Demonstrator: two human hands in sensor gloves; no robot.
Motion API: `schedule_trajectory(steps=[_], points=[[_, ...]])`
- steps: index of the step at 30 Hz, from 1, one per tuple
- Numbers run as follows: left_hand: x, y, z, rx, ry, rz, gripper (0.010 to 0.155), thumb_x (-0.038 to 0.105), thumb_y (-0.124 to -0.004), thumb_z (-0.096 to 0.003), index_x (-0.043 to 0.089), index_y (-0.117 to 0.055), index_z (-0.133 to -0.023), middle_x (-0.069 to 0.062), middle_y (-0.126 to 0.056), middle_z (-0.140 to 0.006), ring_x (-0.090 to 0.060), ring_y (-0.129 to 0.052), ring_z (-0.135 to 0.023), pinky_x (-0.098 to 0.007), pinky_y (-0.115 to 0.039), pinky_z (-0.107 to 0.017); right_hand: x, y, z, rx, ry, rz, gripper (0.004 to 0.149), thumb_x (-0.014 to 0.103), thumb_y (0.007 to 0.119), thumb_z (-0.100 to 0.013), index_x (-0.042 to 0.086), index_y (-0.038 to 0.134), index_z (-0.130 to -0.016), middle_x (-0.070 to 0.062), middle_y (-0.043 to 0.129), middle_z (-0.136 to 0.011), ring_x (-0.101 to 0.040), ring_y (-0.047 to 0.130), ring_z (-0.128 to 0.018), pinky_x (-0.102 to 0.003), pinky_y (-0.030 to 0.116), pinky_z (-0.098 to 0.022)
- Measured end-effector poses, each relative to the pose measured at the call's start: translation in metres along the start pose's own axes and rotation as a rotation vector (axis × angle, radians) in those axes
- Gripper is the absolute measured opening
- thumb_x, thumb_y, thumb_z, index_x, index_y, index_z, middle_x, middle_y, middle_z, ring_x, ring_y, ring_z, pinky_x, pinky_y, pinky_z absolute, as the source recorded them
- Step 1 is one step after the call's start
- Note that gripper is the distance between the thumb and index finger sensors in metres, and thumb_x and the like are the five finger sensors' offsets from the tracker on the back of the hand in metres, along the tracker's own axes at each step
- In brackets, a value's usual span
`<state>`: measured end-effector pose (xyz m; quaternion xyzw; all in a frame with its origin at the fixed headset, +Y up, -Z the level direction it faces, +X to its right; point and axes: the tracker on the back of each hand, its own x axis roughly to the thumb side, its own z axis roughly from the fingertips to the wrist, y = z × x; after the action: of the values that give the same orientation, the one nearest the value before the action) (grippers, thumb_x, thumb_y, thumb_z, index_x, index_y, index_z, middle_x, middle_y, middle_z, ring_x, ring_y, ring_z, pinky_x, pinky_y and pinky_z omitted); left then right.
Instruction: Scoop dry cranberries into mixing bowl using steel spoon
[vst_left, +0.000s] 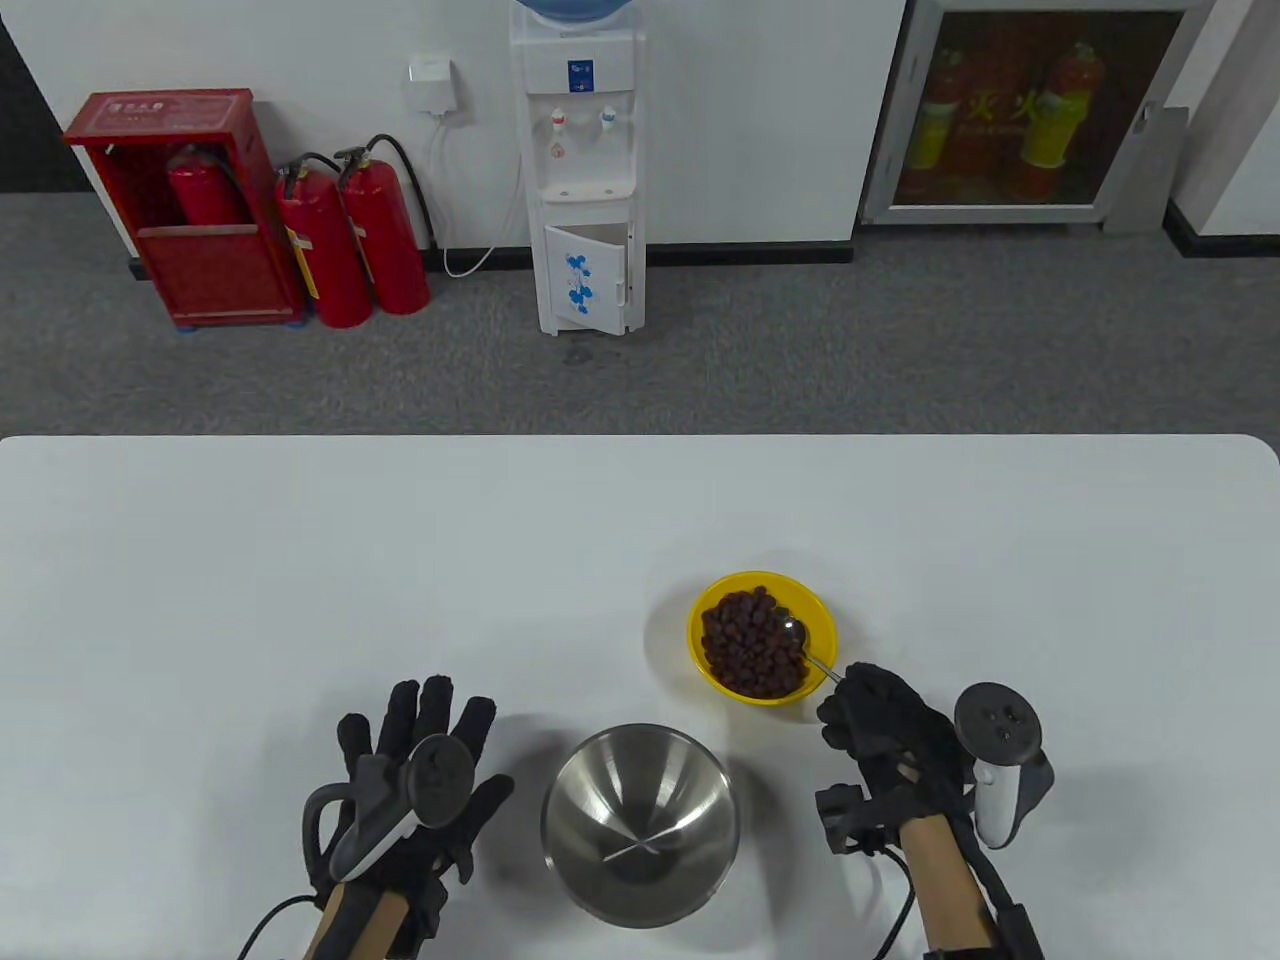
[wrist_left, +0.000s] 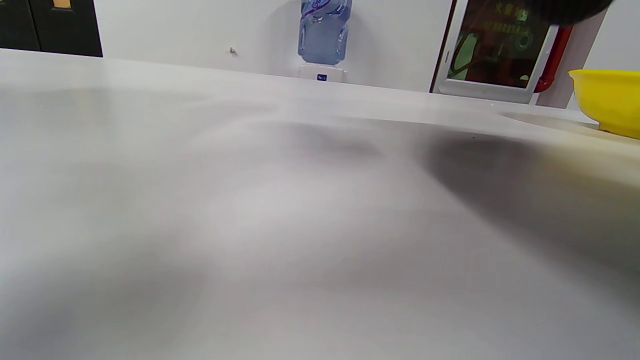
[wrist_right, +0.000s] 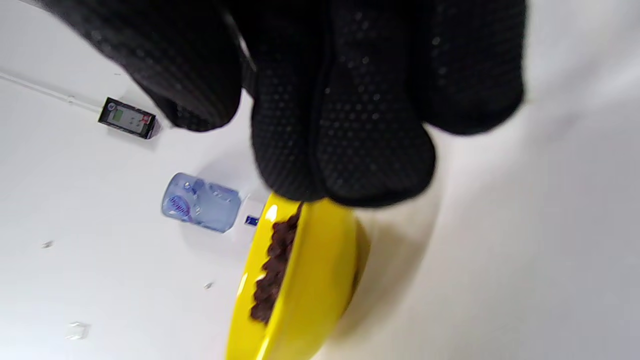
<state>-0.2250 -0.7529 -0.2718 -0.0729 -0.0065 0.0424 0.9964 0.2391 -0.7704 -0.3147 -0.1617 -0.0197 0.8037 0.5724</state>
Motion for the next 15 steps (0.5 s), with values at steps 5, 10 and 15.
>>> schedule_trajectory(steps=[5,10,15], points=[[0.0,0.0,0.0,0.0,0.001,0.002,0.075,0.073,-0.059,-0.0432,0.053,-0.022,-0.106,0.009,-0.007,-0.122,-0.026,-0.005,-0.116,-0.069,-0.003,-0.072,0.004,0.005,0.002,-0.048,-0.073,0.061,0.047,0.033,0.081,-0.049,0.005,0.076,-0.086,-0.004,0.098,-0.068,-0.021,0.106,-0.052,-0.045,0.085,-0.046],[0.0,0.0,0.0,-0.002,0.0,0.0,0.075,0.073,-0.059,-0.0432,0.053,-0.022,-0.106,0.009,-0.007,-0.122,-0.026,-0.005,-0.116,-0.069,-0.003,-0.072,0.007,0.006,0.002,-0.015,-0.065,0.058,0.043,0.032,0.078,-0.049,0.005,0.081,-0.082,0.002,0.1,-0.064,-0.02,0.108,-0.049,-0.044,0.087,-0.043],[0.0,0.0,0.0,-0.003,0.001,-0.001,0.075,0.073,-0.059,-0.0432,0.053,-0.022,-0.106,0.009,-0.007,-0.122,-0.026,-0.005,-0.116,-0.069,-0.003,-0.072,-0.007,0.007,-0.001,0.028,0.058,-0.111,0.044,0.032,0.077,-0.05,0.004,0.079,-0.083,0.001,0.099,-0.066,-0.021,0.107,-0.05,-0.045,0.086,-0.044]])
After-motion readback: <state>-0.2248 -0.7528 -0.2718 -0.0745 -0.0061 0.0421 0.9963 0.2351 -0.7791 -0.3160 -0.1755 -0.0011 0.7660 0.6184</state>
